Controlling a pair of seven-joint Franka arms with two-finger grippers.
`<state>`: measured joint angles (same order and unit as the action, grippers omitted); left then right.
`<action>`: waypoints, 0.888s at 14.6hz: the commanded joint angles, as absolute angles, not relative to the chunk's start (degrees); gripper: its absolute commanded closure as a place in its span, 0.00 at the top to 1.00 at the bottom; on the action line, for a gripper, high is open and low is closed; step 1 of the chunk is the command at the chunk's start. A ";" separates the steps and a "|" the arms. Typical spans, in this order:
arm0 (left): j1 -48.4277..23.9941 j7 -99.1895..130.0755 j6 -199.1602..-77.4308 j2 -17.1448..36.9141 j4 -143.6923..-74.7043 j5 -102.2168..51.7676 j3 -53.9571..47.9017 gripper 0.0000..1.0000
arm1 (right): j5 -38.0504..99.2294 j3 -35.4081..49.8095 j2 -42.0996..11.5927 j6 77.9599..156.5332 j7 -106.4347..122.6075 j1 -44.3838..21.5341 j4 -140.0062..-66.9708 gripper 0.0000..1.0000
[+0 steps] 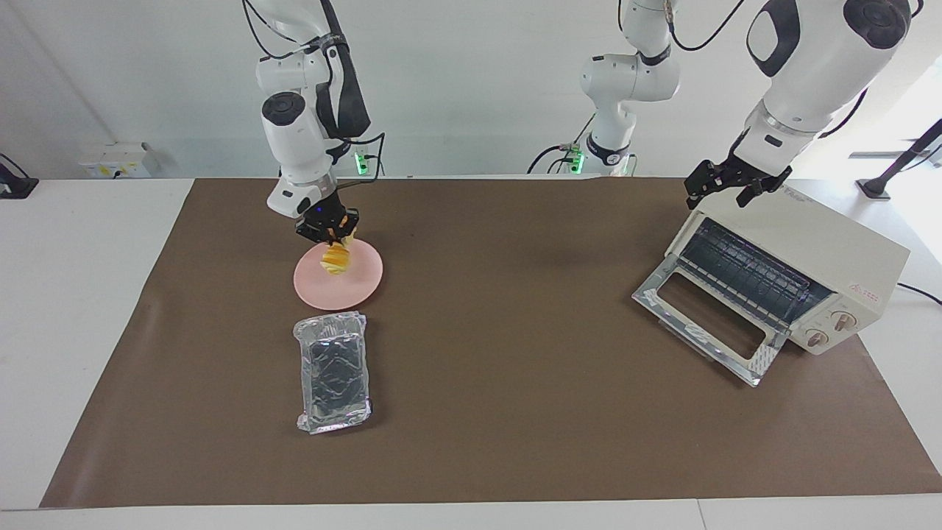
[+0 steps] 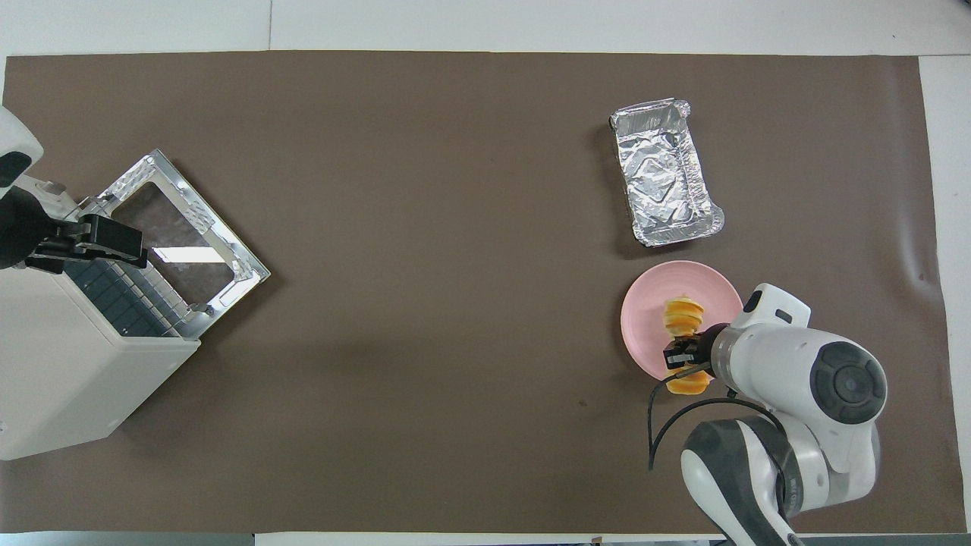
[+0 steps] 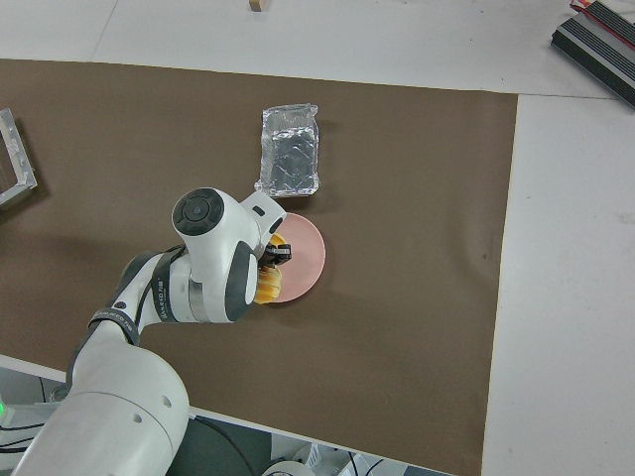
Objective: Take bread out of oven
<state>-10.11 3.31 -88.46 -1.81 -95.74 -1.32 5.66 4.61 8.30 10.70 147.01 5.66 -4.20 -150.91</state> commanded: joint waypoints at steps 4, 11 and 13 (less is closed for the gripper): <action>-10.19 3.16 -88.86 -3.69 -97.73 -0.97 5.71 1.00 | 6.06 8.44 6.33 149.95 6.50 -3.96 -148.63 0.65; -9.93 3.08 -88.68 -3.69 -97.73 -0.97 5.71 1.00 | 6.06 8.17 6.59 124.49 6.50 -1.24 -130.63 1.00; -9.93 3.08 -88.59 -3.69 -97.73 -0.97 5.71 1.00 | 5.98 8.17 6.77 119.38 6.68 0.43 -125.01 1.00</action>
<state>-10.06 3.31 -88.45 -1.81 -95.86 -1.32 5.77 4.63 7.87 7.33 124.19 5.67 -1.68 -130.54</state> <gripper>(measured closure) 0.000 0.000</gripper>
